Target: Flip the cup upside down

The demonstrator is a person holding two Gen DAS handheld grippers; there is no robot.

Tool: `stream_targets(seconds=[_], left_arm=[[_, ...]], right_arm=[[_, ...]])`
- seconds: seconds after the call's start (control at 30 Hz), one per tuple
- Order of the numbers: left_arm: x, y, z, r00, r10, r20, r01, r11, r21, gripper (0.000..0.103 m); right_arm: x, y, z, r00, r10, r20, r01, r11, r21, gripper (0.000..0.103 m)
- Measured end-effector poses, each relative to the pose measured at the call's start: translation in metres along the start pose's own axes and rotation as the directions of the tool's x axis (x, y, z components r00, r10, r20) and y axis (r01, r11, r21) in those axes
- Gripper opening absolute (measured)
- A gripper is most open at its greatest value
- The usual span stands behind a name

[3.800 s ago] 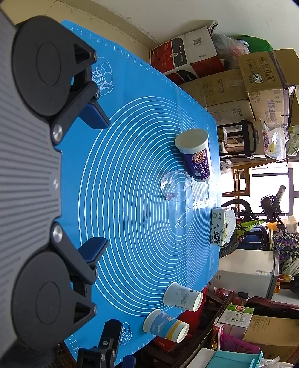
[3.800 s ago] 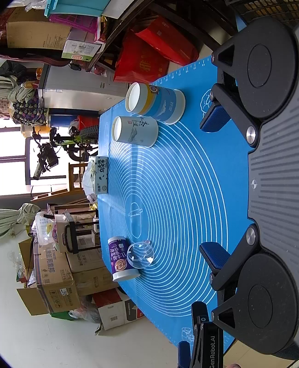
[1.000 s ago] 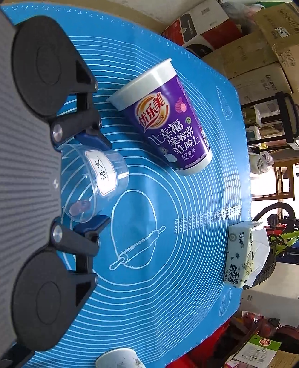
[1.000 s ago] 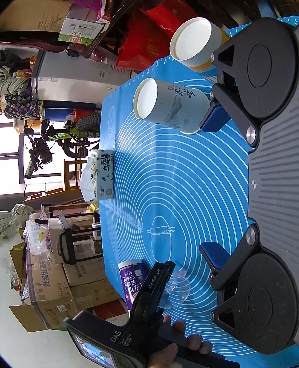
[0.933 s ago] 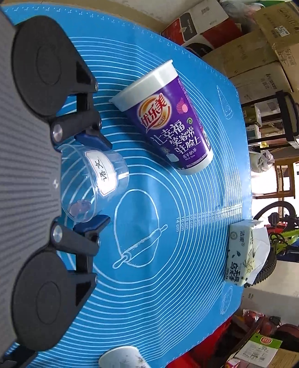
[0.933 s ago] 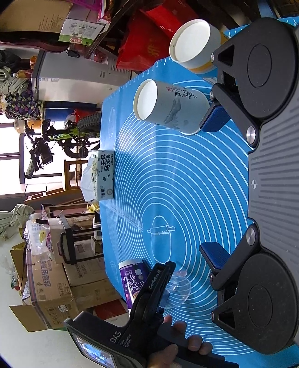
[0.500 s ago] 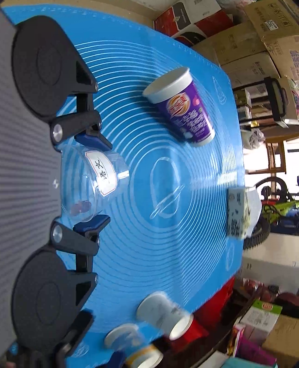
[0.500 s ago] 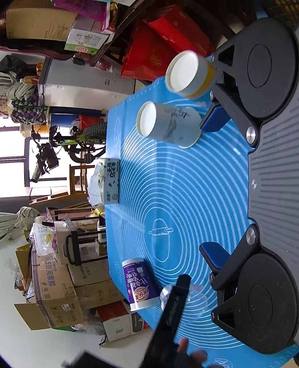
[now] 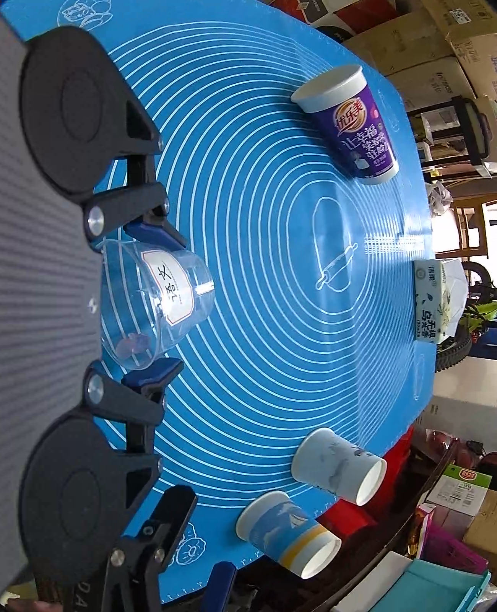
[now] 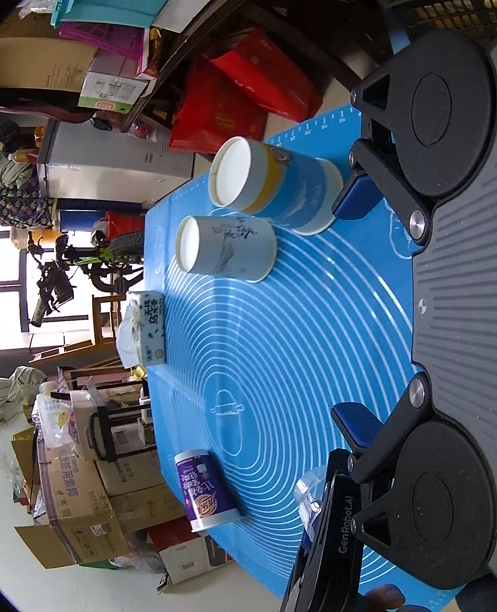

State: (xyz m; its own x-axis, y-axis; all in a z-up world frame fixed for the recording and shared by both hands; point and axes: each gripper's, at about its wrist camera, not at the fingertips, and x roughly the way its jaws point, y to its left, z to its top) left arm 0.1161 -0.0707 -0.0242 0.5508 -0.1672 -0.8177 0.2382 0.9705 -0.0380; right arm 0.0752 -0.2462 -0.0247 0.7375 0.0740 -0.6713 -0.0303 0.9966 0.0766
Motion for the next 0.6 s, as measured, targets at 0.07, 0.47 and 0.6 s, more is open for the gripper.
stream_targets(seconds=[0.07,0.47,0.6], left_arm=[[0.001,0.0,-0.001,1.0,0.008,-0.001,-0.008,1.0,0.008,0.063],[-0.004,0.001,0.001,1.0,0.01,0.019,-0.01,1.0,0.013,0.09],[-0.016,0.005,0.002,0.999,0.003,0.045,-0.003,1.0,-0.004,0.092]], right_arm=[[0.0,-0.002,-0.001,1.0,0.0,-0.002,0.0,1.0,0.006,0.103],[-0.001,-0.002,0.0,1.0,0.006,-0.006,-0.006,1.0,0.012,0.103],[-0.003,0.001,0.003,1.0,0.009,-0.004,-0.009,1.0,0.009,0.103]])
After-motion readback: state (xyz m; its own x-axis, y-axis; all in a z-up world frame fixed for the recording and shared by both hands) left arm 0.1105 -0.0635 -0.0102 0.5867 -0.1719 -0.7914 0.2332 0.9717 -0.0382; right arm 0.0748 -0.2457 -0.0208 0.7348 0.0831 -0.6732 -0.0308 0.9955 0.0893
